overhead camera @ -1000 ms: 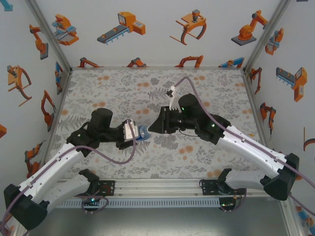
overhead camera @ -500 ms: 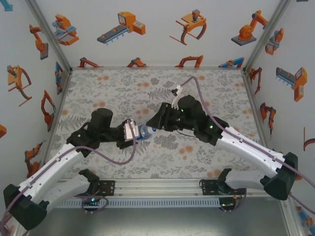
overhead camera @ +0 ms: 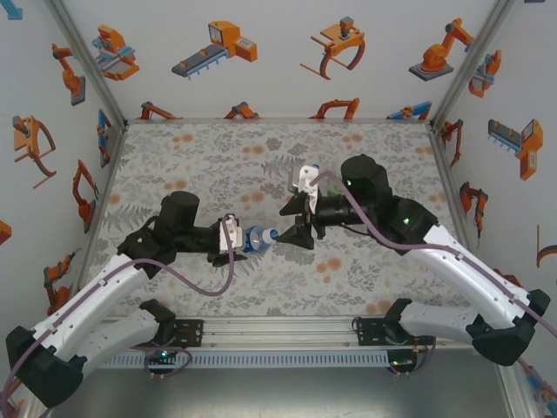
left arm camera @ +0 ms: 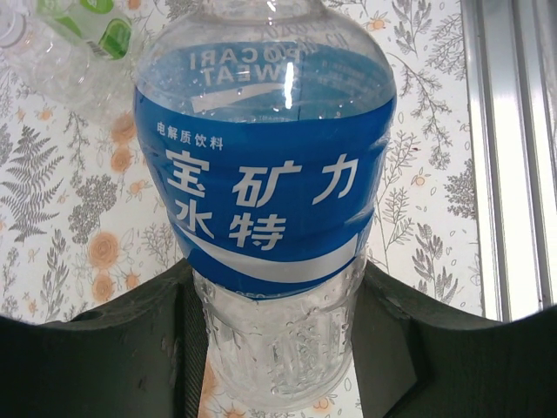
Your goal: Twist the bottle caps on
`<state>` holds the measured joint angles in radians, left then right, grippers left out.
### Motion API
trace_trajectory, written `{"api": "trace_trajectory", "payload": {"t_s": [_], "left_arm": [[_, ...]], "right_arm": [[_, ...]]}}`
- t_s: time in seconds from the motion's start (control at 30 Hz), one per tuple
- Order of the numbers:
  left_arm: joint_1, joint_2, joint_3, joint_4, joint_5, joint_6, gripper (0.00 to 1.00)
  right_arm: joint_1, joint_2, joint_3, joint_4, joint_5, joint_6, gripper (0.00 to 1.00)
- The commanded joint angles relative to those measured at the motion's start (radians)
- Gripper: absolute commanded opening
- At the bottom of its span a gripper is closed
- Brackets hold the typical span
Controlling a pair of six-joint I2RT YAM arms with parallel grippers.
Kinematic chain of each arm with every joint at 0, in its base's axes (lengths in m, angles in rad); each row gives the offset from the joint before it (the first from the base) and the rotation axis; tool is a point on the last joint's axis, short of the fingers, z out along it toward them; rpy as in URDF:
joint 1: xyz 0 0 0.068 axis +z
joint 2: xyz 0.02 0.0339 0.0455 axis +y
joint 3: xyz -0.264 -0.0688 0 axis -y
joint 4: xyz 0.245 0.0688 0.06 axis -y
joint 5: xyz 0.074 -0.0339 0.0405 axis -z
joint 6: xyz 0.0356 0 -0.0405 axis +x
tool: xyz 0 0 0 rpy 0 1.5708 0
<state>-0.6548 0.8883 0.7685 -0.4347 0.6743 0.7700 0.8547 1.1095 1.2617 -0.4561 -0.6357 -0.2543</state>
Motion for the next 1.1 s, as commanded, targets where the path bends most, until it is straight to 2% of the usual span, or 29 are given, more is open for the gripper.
{"api": "trace_trajectory", "payload": {"t_s": [0.0,0.33,0.93,1.07], "left_arm": [[-0.002,0.003,0.031,-0.01,0.067,0.031,0.0],[-0.003,0.012,0.041,-0.022,0.065,0.03,0.0],[-0.003,0.006,0.043,-0.023,0.063,0.022,0.0],[-0.002,0.008,0.044,-0.023,0.063,0.023,0.0]], "right_arm": [[-0.002,0.015,0.001,-0.055,-0.082,-0.246,0.57],[-0.001,0.053,-0.048,0.048,-0.138,-0.229,0.5],[-0.001,0.082,-0.078,0.094,-0.171,-0.186,0.39],[0.0,0.072,-0.096,0.129,-0.144,-0.136,0.23]]}}
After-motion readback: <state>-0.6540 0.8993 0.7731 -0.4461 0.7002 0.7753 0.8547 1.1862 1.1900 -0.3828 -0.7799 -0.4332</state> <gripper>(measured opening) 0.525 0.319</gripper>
